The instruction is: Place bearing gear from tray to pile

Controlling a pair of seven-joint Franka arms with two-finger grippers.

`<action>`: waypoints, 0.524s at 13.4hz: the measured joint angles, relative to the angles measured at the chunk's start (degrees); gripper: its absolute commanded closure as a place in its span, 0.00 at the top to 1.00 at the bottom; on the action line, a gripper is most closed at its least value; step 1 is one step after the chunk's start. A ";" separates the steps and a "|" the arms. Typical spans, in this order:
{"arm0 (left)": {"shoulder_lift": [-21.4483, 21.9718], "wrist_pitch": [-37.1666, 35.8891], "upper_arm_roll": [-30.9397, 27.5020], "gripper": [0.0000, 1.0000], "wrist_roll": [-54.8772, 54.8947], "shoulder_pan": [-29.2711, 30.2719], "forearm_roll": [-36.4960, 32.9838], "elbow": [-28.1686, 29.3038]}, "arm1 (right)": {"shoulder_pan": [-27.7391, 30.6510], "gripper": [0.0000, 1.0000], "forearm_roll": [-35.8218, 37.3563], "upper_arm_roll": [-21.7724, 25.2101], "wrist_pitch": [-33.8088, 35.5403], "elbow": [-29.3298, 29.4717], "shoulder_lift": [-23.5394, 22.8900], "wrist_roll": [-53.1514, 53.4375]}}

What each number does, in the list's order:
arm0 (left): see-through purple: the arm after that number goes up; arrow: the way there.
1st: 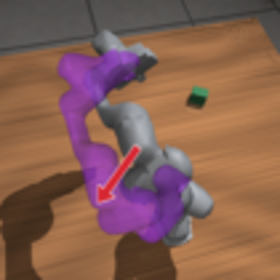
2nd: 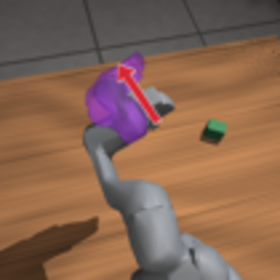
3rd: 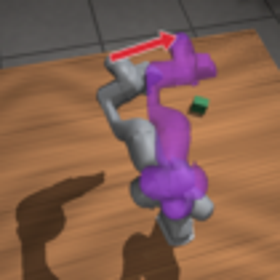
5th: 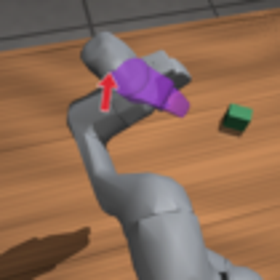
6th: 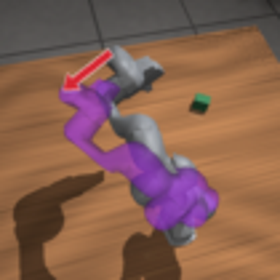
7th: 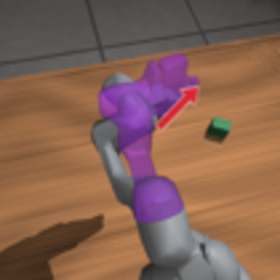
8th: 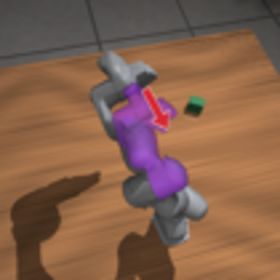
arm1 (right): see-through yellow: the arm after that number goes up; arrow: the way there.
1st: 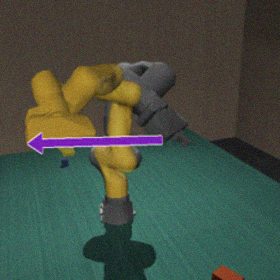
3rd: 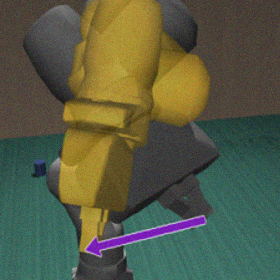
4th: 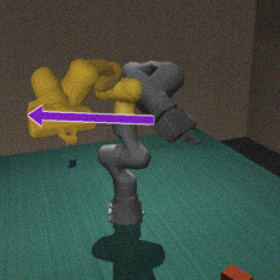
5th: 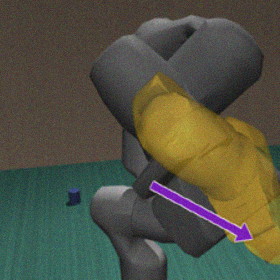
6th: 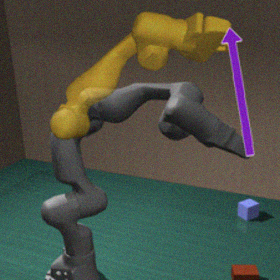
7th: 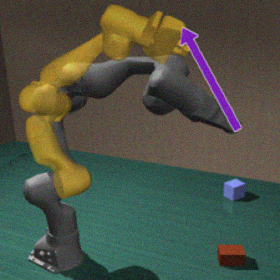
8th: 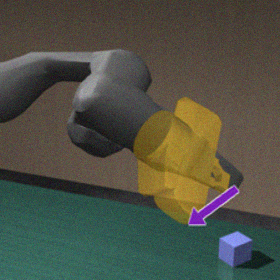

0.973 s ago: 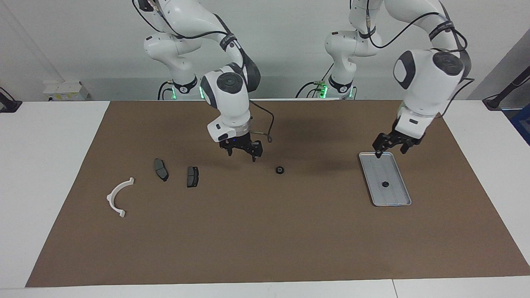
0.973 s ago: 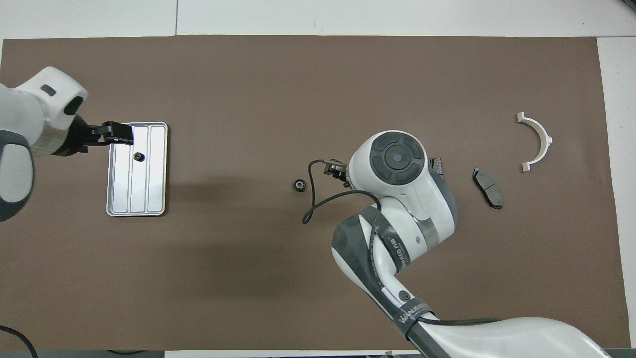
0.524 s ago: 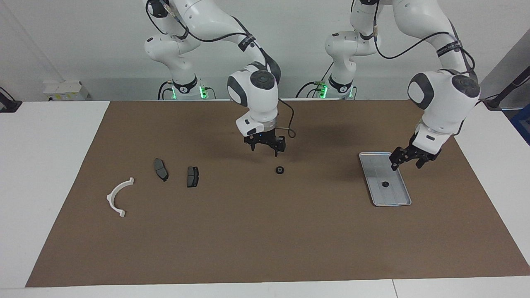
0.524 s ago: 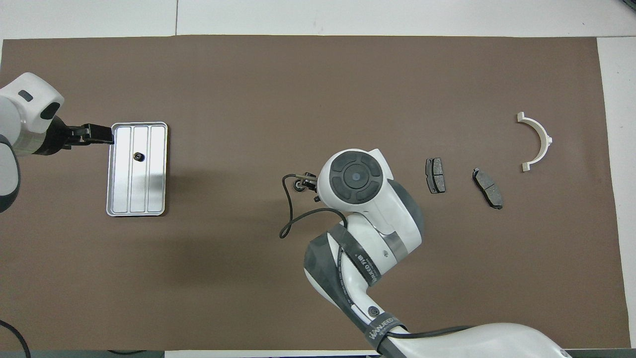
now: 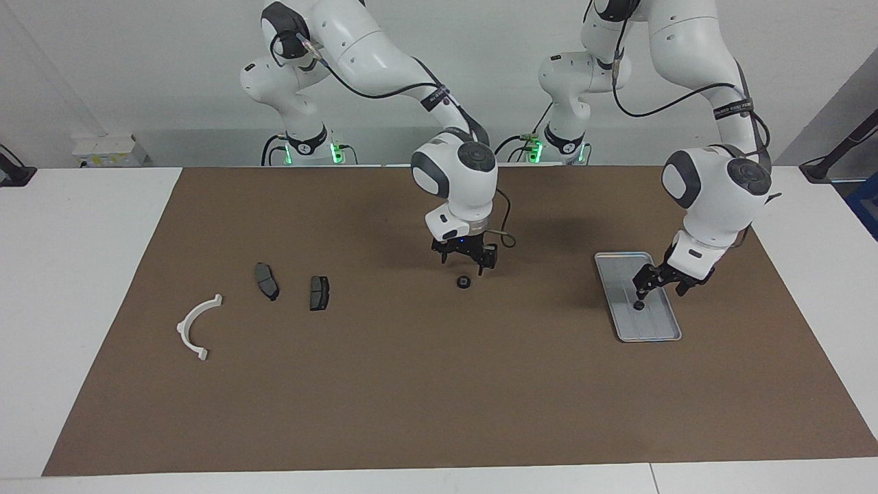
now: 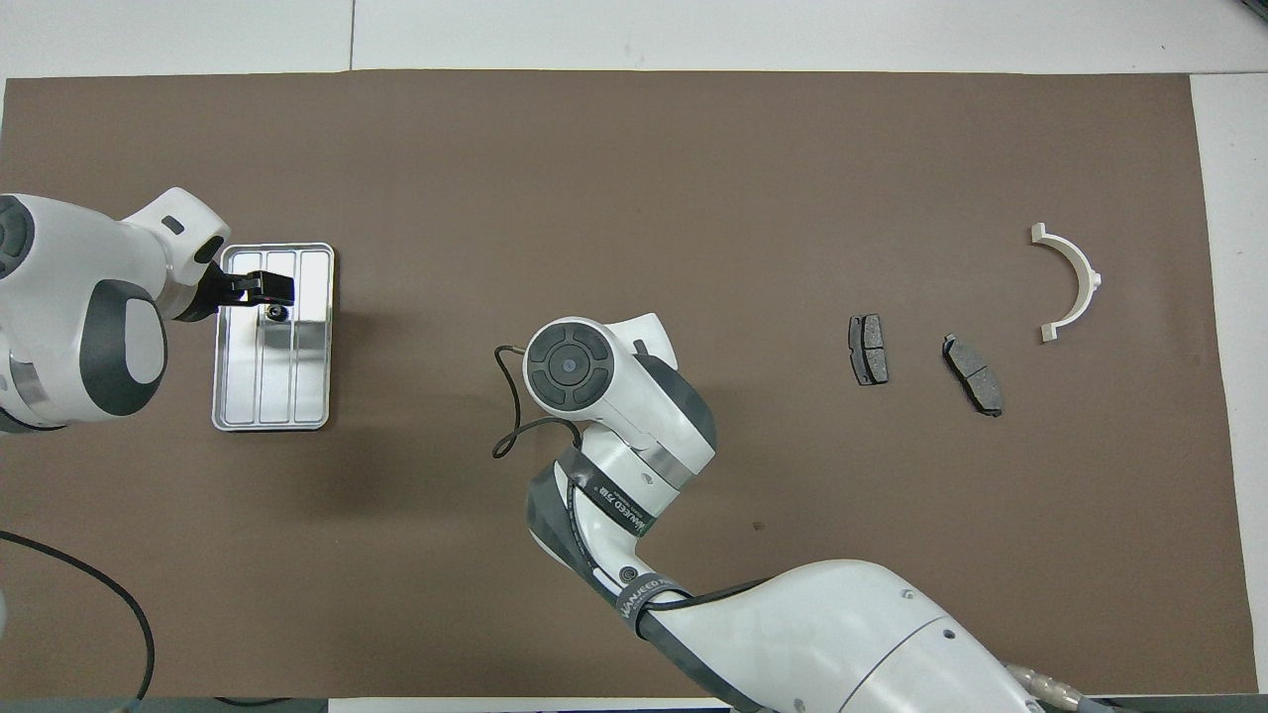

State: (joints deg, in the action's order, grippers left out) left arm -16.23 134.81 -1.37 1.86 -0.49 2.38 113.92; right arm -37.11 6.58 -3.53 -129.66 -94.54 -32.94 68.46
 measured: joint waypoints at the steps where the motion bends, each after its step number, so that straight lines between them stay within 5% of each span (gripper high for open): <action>1: -0.28 0.29 0.00 1.00 0.30 0.00 0.00 0.20 | 0.18 0.95 0.00 0.11 -0.02 0.04 0.00 0.00; 7: -0.49 3.98 0.06 0.99 1.47 -0.01 0.00 4.14 | 0.50 0.80 0.00 0.15 -0.07 -0.11 -0.09 0.00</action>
State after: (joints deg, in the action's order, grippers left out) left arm -16.72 138.79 -1.32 3.33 -0.50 2.38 118.06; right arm -36.60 6.58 -3.38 -129.73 -94.65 -33.03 68.46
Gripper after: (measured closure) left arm 0.000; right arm 0.097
